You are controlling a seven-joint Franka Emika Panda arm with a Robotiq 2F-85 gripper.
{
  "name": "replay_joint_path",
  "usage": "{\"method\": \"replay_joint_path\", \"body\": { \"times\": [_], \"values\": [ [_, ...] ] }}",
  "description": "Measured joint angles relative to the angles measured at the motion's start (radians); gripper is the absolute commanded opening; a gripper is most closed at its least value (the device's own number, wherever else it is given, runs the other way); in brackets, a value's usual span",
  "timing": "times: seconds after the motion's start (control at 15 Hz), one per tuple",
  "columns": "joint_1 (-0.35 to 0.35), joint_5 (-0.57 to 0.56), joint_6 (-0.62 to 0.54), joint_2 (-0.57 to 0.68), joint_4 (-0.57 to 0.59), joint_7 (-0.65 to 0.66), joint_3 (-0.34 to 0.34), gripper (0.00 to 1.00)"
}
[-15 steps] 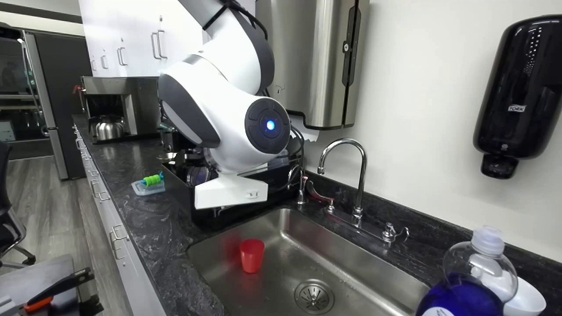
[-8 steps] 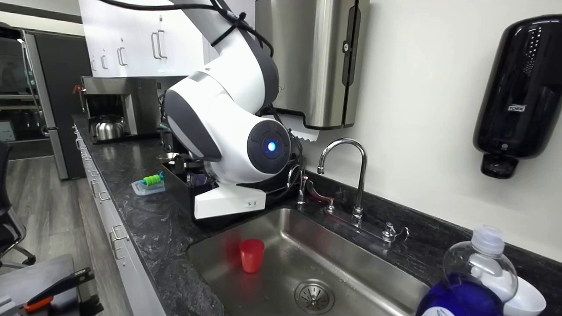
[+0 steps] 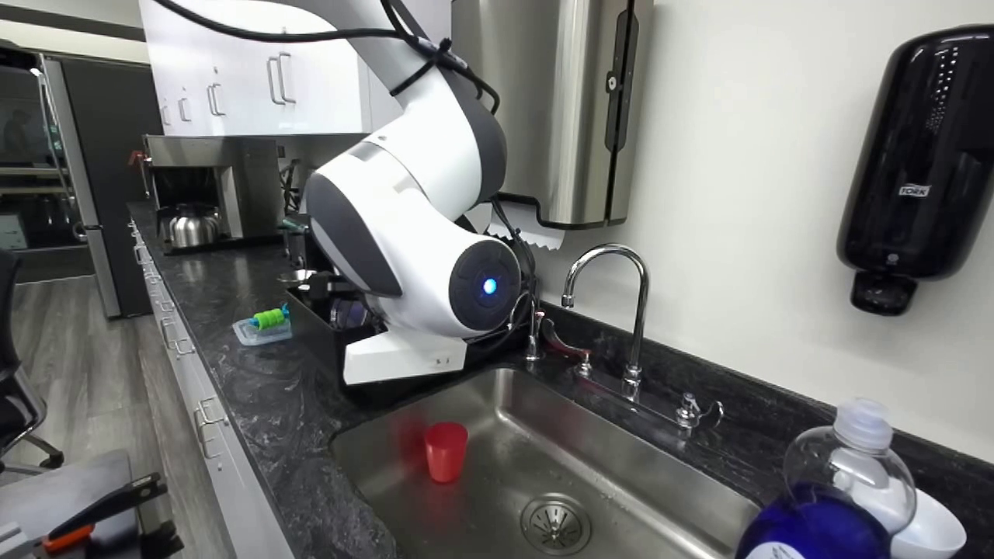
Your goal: Put the butter knife in the sink then open and close the tap
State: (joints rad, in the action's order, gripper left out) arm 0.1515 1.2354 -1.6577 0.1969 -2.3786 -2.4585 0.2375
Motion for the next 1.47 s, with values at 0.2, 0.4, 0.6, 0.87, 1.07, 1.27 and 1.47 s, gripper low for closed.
{"method": "replay_joint_path", "body": {
  "times": [0.2,0.4,0.6,0.87,1.07,1.27,1.47],
  "values": [
    [0.003,0.003,0.030,0.023,0.010,0.000,0.000,1.00],
    [0.003,0.003,0.060,0.049,0.021,-0.002,-0.004,1.00],
    [0.003,0.003,0.078,0.069,0.033,-0.007,-0.012,1.00],
    [0.003,0.003,0.094,0.080,0.042,-0.021,-0.020,1.00],
    [0.003,0.003,0.097,0.080,0.045,-0.028,-0.023,0.73],
    [0.003,0.003,0.099,0.080,0.046,-0.035,-0.024,0.53],
    [0.003,0.003,0.099,0.080,0.046,-0.044,-0.025,0.31]
  ]
}}
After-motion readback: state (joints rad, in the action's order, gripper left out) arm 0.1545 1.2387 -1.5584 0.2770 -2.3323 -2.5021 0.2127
